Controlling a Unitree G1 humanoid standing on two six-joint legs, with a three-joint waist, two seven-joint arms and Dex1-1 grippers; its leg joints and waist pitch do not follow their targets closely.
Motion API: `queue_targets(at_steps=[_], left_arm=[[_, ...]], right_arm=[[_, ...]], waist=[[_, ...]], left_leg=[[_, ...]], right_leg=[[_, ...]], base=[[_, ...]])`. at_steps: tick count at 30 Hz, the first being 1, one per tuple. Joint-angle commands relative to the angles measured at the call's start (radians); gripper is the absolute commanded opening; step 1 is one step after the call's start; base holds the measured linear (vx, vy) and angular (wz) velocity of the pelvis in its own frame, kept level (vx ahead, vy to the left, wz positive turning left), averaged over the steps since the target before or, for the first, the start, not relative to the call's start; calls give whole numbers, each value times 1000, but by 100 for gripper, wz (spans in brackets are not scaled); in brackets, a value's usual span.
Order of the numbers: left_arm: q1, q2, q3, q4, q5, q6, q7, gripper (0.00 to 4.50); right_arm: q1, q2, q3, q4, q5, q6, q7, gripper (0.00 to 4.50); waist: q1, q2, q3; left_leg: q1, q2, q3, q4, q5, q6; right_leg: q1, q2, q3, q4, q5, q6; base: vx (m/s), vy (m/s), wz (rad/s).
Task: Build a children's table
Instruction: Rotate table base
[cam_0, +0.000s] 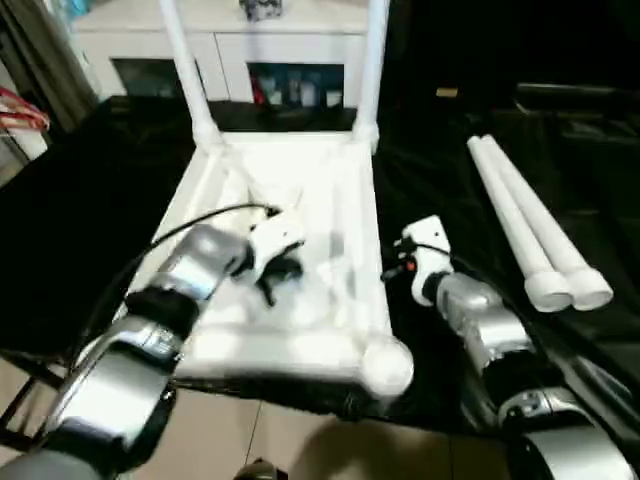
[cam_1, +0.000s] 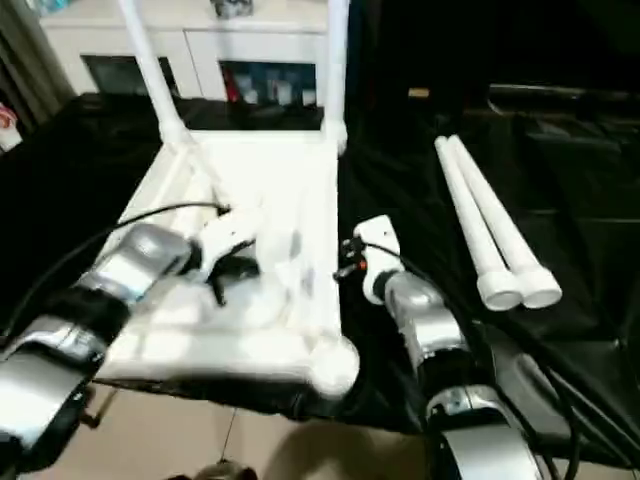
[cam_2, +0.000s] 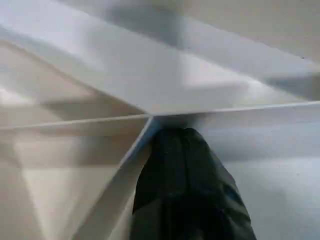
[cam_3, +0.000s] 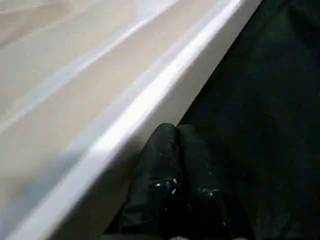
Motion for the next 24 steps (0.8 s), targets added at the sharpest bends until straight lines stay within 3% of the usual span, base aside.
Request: queue_targets(at_steps=[1,7,9,10,11,12,13,14,18,22,24], left_arm=[[-60,4,44,91,21,-52,162,0],[-103,-21,112,214,0,-153,384,0],[-102,-28,133,219,-22,-185,379,0],[-99,-30,140,216,-32,-192,369,0],[-95,-34,150,215,-48,-215,346,0],[-74,-32,156,181,-66,-241,295,0],[-74,-32,156,181,-66,-241,295,0],[-44,-29,168,124,-96,-263,218,0],[27,-22,183,-17,-162,-258,101,0],[165,-5,175,-320,-253,-145,28,0],[197,-10,178,-393,-276,-118,32,0]], right_arm=[[3,-15,-13,-44,3,8,4,6],[43,-46,-19,-127,5,26,7,6],[71,-60,-23,-183,6,46,7,6],[80,-65,-25,-203,8,56,6,6],[101,-74,-33,-249,14,83,0,6],[128,-89,-49,-316,20,135,-16,6],[128,-89,-49,-316,20,135,-16,6],[155,-107,-64,-385,27,199,-24,6],[193,-136,-84,-481,50,261,-16,6],[205,-168,-132,-575,57,340,-46,39],[207,-176,-146,-610,56,386,-64,51]], waist=[[5,2,-83],[8,-3,-84],[13,-5,-85],[13,-11,-83],[18,-8,-86],[23,-17,-84],[28,-14,-87],[29,-18,-87],[35,-11,-85],[27,-8,-84],[22,-1,-81]], left_leg=[[6,13,-10,-54,-187,17],[4,11,-12,-51,-177,24],[3,13,-12,-50,-161,32],[2,12,-11,-51,-155,37],[4,16,-12,-50,-149,40],[3,15,-10,-50,-136,47],[2,19,-12,-49,-117,52],[2,19,-11,-48,-110,55],[-5,22,-10,-46,-107,60],[-3,26,-9,-49,-142,43],[1,24,-8,-51,-165,24]], right_leg=[[64,-76,42,-69,-113,-194],[65,-73,40,-70,-106,-183],[66,-75,41,-67,-92,-186],[66,-74,41,-70,-91,-188],[64,-77,42,-66,-86,-192],[66,-78,42,-68,-87,-191],[64,-80,44,-62,-75,-190],[63,-78,44,-63,-69,-191],[60,-84,45,-58,-59,-201],[54,-83,46,-62,-117,-193],[52,-78,46,-66,-150,-181]], base=[[0,0,0],[0,0,0],[0,0,0],[0,0,0],[0,0,0],[0,0,0],[0,0,0],[0,0,0],[0,0,0],[0,0,0],[0,0,0]])
